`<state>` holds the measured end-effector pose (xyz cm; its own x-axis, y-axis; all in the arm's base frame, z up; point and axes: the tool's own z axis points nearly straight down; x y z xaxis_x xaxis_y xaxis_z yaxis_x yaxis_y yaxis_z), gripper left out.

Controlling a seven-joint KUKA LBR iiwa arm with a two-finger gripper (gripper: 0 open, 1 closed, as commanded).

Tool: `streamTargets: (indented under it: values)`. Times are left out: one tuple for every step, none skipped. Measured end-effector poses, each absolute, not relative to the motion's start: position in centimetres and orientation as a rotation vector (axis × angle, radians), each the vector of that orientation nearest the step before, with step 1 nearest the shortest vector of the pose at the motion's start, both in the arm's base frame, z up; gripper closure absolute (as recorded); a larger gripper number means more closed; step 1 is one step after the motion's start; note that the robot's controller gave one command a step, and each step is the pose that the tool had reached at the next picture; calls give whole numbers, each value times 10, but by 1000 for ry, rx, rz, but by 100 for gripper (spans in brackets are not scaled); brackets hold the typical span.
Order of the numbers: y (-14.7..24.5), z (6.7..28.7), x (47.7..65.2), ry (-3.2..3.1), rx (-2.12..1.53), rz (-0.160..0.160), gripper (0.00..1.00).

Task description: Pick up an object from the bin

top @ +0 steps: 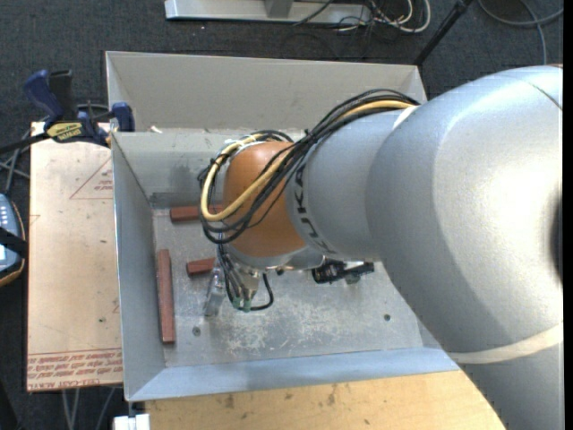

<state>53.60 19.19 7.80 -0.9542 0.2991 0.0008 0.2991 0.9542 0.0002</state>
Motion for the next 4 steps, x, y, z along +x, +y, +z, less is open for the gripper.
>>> streamTargets:
  values:
    - [192,78,536,-3105,-475,0,100]
    - [213,142,550,-3137,-268,-5,0]
    - [213,140,548,-3132,-270,-2,0]
    - [234,108,591,-3136,-297,-8,0]
